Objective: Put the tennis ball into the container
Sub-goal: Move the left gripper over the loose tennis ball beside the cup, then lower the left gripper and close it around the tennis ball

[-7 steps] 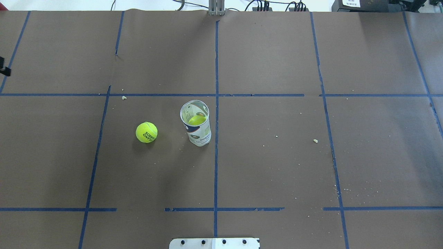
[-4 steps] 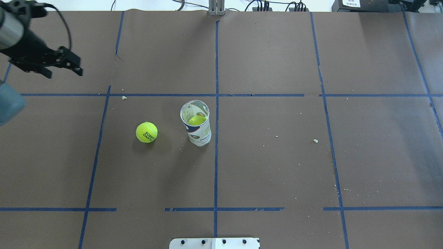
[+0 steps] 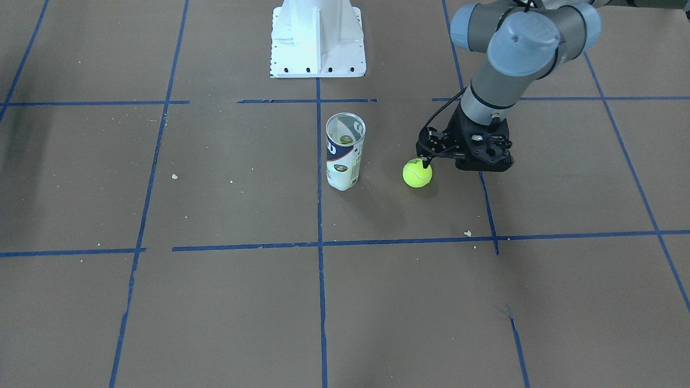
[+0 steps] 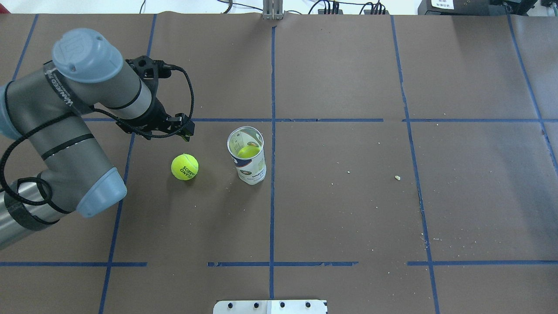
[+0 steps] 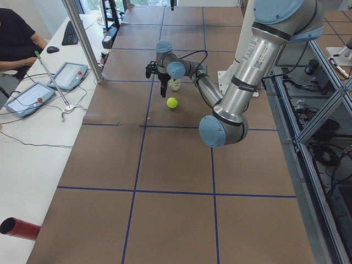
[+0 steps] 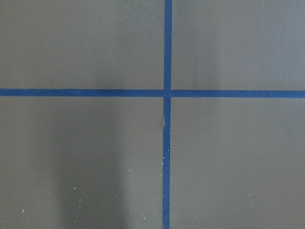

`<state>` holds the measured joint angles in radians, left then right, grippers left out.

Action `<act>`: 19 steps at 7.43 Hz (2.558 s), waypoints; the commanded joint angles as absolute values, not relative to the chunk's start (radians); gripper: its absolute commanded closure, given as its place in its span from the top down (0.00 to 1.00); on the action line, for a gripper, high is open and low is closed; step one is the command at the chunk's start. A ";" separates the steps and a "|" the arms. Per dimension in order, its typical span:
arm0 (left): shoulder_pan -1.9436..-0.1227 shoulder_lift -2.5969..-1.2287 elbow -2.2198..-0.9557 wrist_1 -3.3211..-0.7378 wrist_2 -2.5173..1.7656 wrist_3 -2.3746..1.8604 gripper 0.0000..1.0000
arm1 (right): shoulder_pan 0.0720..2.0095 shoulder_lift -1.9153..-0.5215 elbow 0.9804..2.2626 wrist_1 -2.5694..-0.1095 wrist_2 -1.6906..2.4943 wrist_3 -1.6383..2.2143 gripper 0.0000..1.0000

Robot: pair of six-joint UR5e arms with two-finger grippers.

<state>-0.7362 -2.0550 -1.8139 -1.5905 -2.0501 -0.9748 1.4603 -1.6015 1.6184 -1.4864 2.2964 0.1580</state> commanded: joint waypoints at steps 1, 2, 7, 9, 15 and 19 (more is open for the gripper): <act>-0.713 -2.049 -1.781 -1.641 -2.037 -0.991 1.00 | 1.460 -1.601 1.618 -1.486 2.296 0.158 1.00; -0.697 -2.045 -1.767 -1.644 -2.036 -1.008 1.00 | 1.460 -1.601 1.618 -1.486 2.296 0.158 1.00; -0.673 -2.008 -1.743 -1.707 -1.986 -1.012 1.00 | 1.460 -1.601 1.618 -1.486 2.296 0.158 1.00; -0.651 -2.005 -1.735 -1.723 -1.987 -1.043 1.00 | 1.460 -1.601 1.618 -1.486 2.296 0.158 1.00; -0.594 -2.013 -1.695 -1.773 -1.985 -1.075 1.00 | 1.460 -1.601 1.618 -1.486 2.296 0.158 1.00; -0.594 -2.011 -1.695 -1.778 -1.983 -1.068 1.00 | 1.460 -1.601 1.618 -1.486 2.296 0.158 1.00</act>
<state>-0.5937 -2.0126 -1.6958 -1.7743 -1.9846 -1.0695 1.4603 -1.6015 1.6183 -1.4864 2.2964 0.1580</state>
